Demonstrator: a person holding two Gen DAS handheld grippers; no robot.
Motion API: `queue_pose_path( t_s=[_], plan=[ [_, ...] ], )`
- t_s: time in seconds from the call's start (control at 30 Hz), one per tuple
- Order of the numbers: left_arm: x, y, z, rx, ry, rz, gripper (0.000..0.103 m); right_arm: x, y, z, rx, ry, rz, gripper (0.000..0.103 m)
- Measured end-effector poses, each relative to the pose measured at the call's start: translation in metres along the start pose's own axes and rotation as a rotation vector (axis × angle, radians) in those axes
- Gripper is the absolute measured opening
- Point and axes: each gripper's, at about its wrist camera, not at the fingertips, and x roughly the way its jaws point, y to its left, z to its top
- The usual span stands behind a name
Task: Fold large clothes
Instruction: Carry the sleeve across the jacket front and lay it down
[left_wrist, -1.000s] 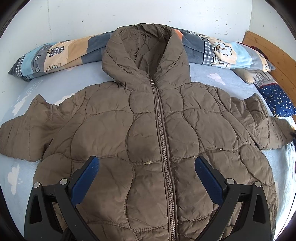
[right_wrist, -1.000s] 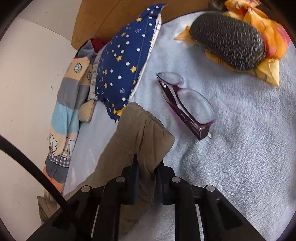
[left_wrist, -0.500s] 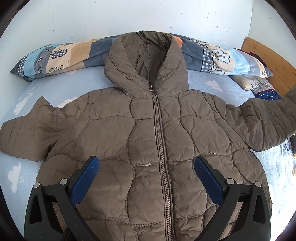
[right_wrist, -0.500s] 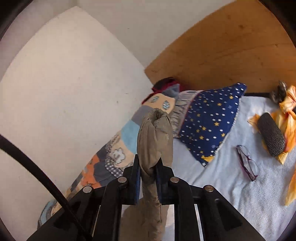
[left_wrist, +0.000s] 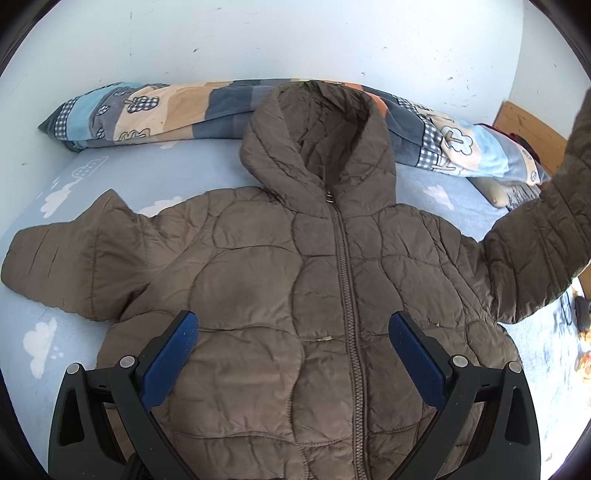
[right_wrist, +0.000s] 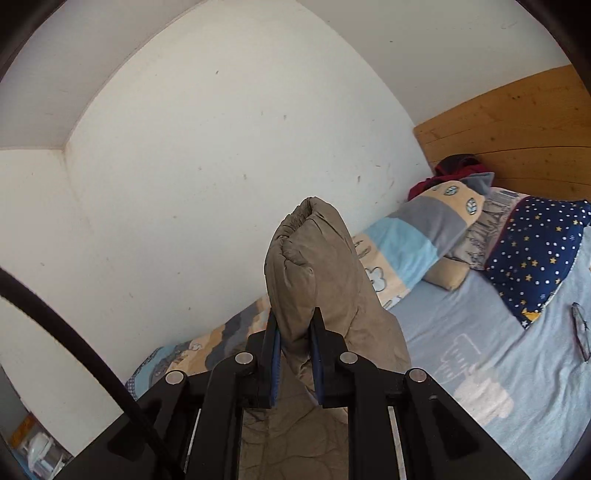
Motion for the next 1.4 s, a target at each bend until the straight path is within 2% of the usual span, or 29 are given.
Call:
queue_pose_path(
  t_s=[0.3, 0.47, 0.6, 0.77, 0.97, 1.17, 1.33, 1.4],
  plan=[
    [0.000, 0.030, 0.003, -0.062, 0.021, 0.023, 0.103, 0.047, 0.079, -0.053, -0.079, 0.140, 0.117, 0.015],
    [-0.001, 0.049, 0.007, -0.111, 0.025, 0.031, 0.103, 0.082, 0.108, -0.091, -0.095, 0.241, 0.183, 0.015],
    [-0.005, 0.073, 0.011, -0.170, 0.009, 0.068, 0.103, 0.112, 0.126, -0.126, -0.103, 0.331, 0.219, 0.015],
    [-0.010, 0.110, 0.013, -0.256, -0.005, 0.159, 0.103, 0.152, 0.138, -0.178, -0.130, 0.453, 0.222, 0.015],
    [-0.011, 0.145, 0.012, -0.326, 0.011, 0.211, 0.103, 0.188, 0.153, -0.251, -0.176, 0.599, 0.224, 0.015],
    [-0.012, 0.156, 0.010, -0.360, 0.020, 0.220, 0.103, 0.220, 0.148, -0.316, -0.162, 0.729, 0.223, 0.015],
    [-0.008, 0.155, 0.013, -0.365, 0.026, 0.210, 0.103, 0.230, 0.142, -0.346, -0.137, 0.790, 0.234, 0.017],
    [-0.006, 0.154, 0.014, -0.368, 0.029, 0.206, 0.103, 0.231, 0.141, -0.356, -0.137, 0.812, 0.234, 0.022]
  ],
)
